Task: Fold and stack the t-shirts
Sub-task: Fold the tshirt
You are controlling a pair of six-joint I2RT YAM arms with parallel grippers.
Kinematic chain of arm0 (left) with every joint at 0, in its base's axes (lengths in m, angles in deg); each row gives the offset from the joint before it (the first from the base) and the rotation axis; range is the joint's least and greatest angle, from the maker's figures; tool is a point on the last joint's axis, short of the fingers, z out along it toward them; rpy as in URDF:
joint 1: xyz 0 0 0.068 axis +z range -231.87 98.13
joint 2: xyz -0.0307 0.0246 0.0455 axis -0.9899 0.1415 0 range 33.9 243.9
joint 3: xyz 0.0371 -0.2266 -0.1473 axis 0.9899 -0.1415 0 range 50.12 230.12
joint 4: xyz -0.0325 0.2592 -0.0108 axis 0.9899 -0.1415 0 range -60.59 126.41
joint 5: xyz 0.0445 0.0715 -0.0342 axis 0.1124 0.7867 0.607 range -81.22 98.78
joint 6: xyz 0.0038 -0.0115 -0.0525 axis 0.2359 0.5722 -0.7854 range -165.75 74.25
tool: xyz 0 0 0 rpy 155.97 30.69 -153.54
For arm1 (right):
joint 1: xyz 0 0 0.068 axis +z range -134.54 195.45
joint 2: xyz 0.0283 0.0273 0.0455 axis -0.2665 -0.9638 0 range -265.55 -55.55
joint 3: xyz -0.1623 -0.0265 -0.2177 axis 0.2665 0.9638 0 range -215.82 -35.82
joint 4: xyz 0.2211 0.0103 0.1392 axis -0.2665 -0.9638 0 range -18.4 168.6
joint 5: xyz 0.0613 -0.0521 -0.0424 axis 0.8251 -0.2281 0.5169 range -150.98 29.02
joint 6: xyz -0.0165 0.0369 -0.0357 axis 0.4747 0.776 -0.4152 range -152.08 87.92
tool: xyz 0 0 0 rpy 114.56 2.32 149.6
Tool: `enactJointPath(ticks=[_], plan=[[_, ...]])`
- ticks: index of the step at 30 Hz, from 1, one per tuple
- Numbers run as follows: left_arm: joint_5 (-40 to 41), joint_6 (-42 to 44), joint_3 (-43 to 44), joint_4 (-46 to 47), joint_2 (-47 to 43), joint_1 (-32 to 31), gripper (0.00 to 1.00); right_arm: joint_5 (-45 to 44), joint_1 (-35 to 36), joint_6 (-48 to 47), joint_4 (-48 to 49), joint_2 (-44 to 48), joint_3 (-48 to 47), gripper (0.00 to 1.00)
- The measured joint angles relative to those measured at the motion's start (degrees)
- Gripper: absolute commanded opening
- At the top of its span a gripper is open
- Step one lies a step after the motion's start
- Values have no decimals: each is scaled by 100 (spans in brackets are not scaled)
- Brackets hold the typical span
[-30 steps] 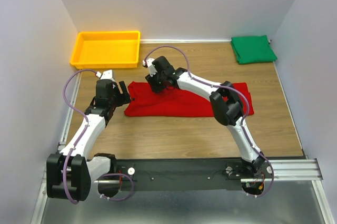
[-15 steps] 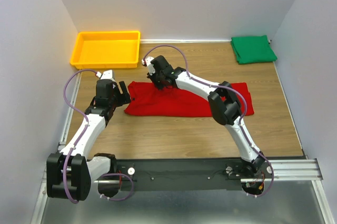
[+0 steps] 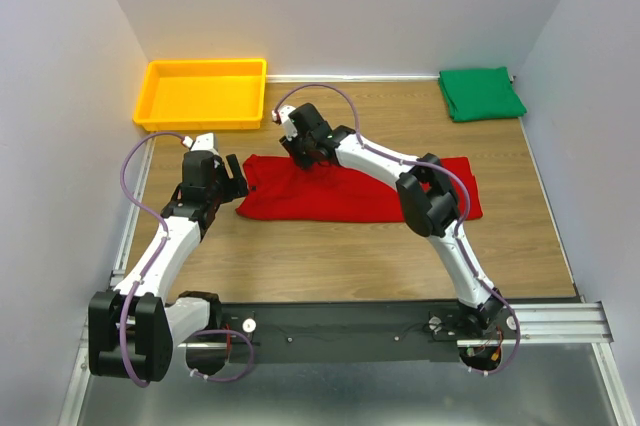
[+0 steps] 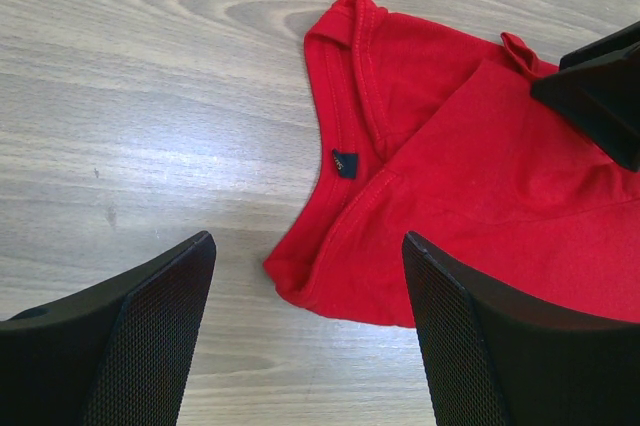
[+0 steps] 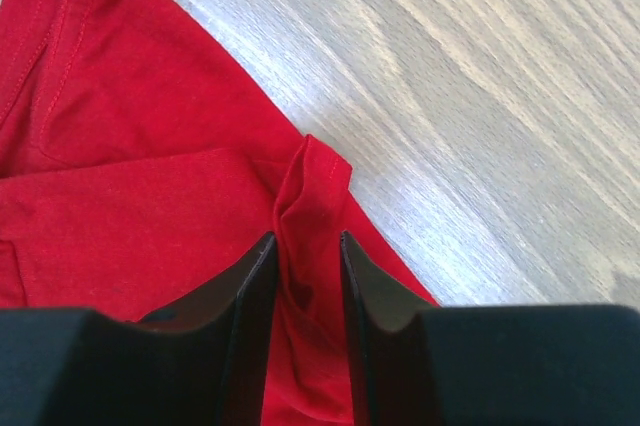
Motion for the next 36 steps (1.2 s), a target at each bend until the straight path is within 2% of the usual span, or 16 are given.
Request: enactJointPath(ticks=[4, 9, 13, 18, 20, 22, 24, 27, 28, 31, 36], plan=[[0, 2, 0, 0, 0, 0, 83, 66, 0, -37, 0, 0, 0, 47], [0, 2, 0, 0, 0, 0, 83, 175, -37, -52, 0, 2, 0, 46], [0, 2, 0, 0, 15, 0, 83, 199, -101, -59, 0, 4, 2, 35], [-2, 4, 0, 0, 31, 0, 83, 234, -179, -48, 0, 4, 2, 30], [-2, 2, 0, 0, 33, 0, 83, 238, -212, -46, 0, 4, 2, 32], [-2, 4, 0, 0, 33, 0, 83, 256, -223, -42, 0, 4, 2, 41], [-2, 4, 0, 0, 39, 0, 82, 297, -223, -57, 0, 4, 2, 41], [-4, 9, 0, 0, 55, 0, 82, 323, -223, -50, 0, 4, 2, 32], [-4, 9, 0, 0, 63, 0, 83, 321, -223, -48, 0, 4, 2, 21], [-7, 15, 0, 0, 72, 0, 82, 323, -227, -66, 0, 4, 2, 1], [-9, 20, 0, -2, 74, 0, 82, 304, -238, -103, -2, 37, 2, 1]])
